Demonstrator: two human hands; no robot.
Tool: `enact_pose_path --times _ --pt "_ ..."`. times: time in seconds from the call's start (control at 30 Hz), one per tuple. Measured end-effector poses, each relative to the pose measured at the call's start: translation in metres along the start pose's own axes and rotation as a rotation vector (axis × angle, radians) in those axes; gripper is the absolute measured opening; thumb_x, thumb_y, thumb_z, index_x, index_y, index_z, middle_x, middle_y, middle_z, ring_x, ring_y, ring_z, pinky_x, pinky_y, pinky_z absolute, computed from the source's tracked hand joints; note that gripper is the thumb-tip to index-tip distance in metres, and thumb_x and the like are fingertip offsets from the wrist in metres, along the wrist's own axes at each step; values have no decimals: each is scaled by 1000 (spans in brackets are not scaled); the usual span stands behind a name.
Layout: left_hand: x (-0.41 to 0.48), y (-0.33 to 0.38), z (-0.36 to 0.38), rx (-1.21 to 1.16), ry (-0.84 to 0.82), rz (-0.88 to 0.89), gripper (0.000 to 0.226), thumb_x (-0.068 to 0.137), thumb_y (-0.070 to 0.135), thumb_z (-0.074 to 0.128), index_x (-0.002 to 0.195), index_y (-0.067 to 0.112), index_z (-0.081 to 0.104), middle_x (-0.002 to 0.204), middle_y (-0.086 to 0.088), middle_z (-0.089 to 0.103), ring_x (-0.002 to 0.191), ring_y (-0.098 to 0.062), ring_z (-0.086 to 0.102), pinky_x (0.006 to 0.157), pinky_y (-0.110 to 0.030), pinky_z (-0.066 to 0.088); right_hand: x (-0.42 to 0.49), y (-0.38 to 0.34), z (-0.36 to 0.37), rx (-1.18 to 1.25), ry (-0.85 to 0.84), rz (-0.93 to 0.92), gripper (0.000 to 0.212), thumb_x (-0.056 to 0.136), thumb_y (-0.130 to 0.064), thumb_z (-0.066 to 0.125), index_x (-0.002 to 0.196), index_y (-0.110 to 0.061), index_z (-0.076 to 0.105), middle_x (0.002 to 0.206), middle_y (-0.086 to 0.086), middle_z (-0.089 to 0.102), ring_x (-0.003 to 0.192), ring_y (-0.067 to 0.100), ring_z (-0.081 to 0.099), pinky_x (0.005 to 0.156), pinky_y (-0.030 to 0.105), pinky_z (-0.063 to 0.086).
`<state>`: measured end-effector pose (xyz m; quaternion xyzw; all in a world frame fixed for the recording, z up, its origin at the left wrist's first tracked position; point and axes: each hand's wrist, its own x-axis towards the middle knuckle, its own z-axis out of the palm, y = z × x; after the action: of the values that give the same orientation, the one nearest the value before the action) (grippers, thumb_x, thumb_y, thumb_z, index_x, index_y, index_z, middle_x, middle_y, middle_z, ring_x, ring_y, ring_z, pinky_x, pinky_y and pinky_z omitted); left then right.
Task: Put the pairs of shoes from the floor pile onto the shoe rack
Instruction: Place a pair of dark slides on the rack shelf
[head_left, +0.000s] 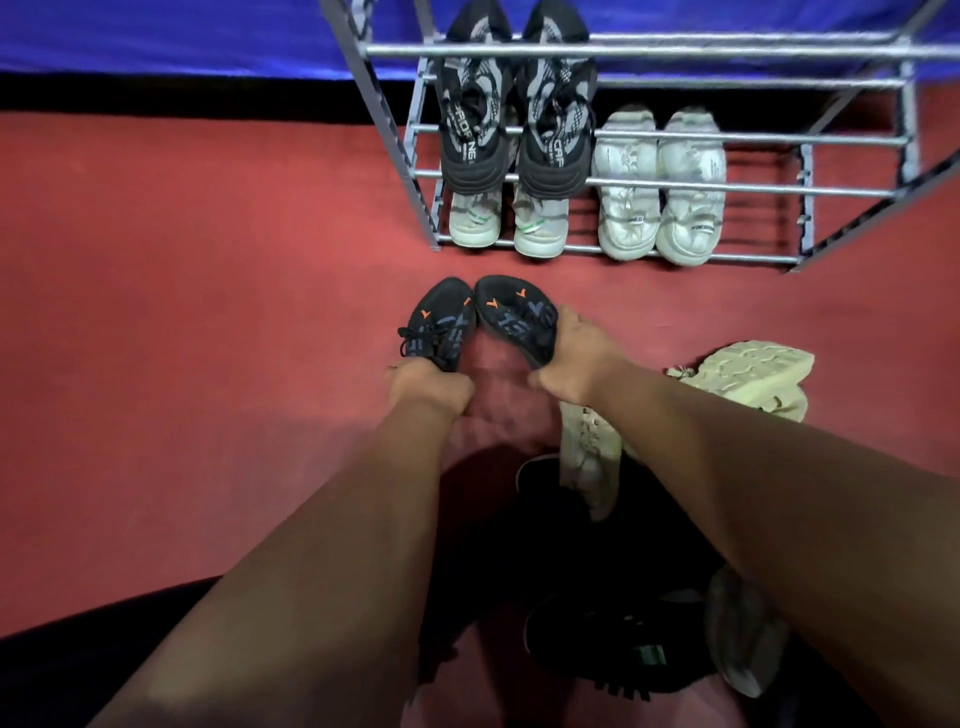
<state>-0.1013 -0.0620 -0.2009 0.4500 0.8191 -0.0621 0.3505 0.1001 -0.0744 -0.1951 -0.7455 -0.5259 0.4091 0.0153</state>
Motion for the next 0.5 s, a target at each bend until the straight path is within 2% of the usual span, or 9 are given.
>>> enact_pose_path --times 0.1,0.2,0.3,0.4,0.5 --pt "-29 8 -15 26 -11 38 65 56 33 57 114 8 73 113 -16 68 106 -32 66 100 -32 56 -28 -2 -45 -90 -43 -34 52 66 -27 84 112 -16 63 97 5 69 94 28 70 69 26 50" --pt "-74 23 -37 61 -50 106 53 57 27 58 103 8 76 105 -15 72 99 -32 70 92 -32 59 -67 1 -97 -155 -30 -8 32 64 -22 81 91 -18 66 80 3 70 74 25 70 55 26 52" --pt "-117 42 -62 90 -72 213 34 69 19 63 99 5 75 97 -15 71 95 -33 70 77 -26 53 -108 3 -147 -226 -4 -5 26 64 -23 78 88 -15 72 79 8 75 69 23 72 52 25 53" --pt "-157 69 -87 89 -81 301 30 68 18 64 92 4 73 99 -17 75 96 -34 71 76 -28 56 -148 4 -194 -258 42 9 28 61 -23 76 85 -10 75 73 9 77 67 24 75 57 32 60" --pt "-196 98 -111 104 -100 394 28 60 21 67 81 3 73 89 -16 77 87 -32 74 79 -34 63 -180 8 -230 -264 77 27 33 54 -27 75 80 -7 79 67 9 77 65 26 77 62 39 64"
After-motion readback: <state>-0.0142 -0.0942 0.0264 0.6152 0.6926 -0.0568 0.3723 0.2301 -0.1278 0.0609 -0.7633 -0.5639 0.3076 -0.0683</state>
